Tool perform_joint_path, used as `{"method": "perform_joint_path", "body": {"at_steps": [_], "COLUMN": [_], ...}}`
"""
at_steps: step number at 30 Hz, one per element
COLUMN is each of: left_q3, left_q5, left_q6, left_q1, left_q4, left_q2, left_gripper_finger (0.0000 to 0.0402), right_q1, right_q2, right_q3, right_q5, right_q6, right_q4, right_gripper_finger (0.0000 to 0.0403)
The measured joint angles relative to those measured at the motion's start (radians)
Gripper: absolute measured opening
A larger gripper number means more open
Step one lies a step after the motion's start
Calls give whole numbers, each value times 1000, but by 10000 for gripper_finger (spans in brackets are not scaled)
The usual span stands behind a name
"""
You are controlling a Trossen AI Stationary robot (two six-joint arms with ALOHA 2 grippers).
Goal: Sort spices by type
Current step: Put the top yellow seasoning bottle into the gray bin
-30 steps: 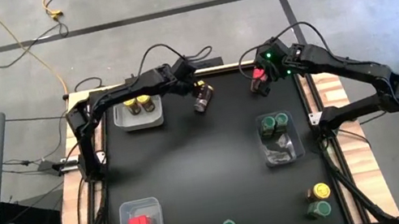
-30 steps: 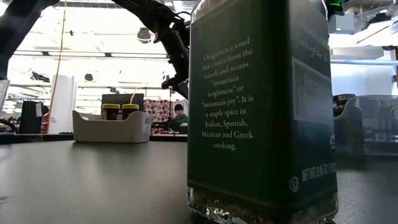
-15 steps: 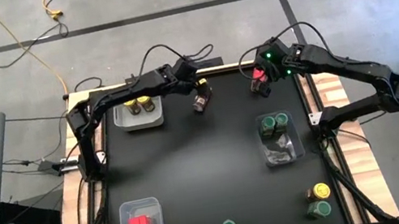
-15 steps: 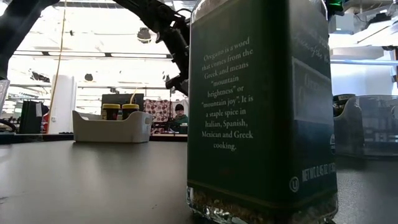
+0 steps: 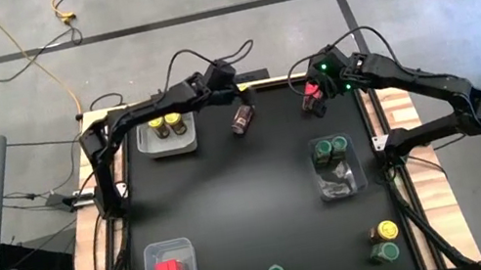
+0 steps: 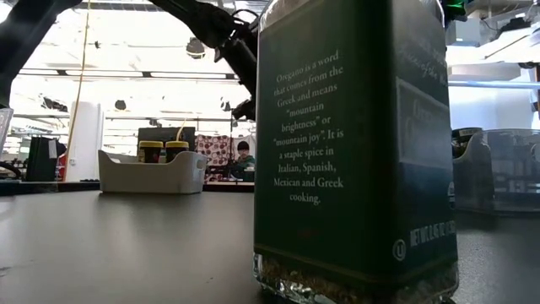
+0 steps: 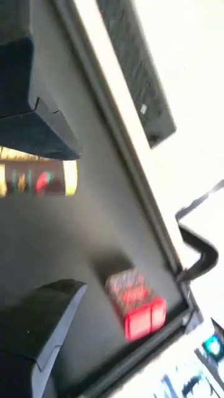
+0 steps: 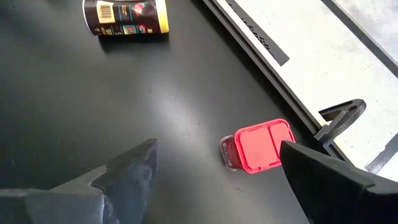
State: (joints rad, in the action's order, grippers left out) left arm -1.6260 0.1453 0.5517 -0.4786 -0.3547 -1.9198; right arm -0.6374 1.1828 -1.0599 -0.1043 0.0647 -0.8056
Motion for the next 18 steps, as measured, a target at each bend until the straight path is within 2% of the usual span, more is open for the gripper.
{"method": "perform_joint_path", "body": {"at_steps": [5, 12, 14, 18], "left_q3": [0, -10, -51, -176], "left_q5": [19, -71, -77, -49], "left_q6": [-81, -47, -55, -115], "left_q1": [3, 11, 11, 11], "left_q4": [-10, 17, -2, -156], "left_q2": [-45, -146, -173, -243], "left_gripper_finger": [315, 315, 315, 315], "right_q1": [0, 0, 0, 0], "right_q2": [0, 2, 3, 3], "right_q3": [0, 0, 0, 0], "right_q5": [0, 1, 1, 2], "right_q6": [-3, -13, -15, -25], "right_q4": [0, -1, -2, -1], "right_gripper_finger": [364, 364, 364, 364]}}
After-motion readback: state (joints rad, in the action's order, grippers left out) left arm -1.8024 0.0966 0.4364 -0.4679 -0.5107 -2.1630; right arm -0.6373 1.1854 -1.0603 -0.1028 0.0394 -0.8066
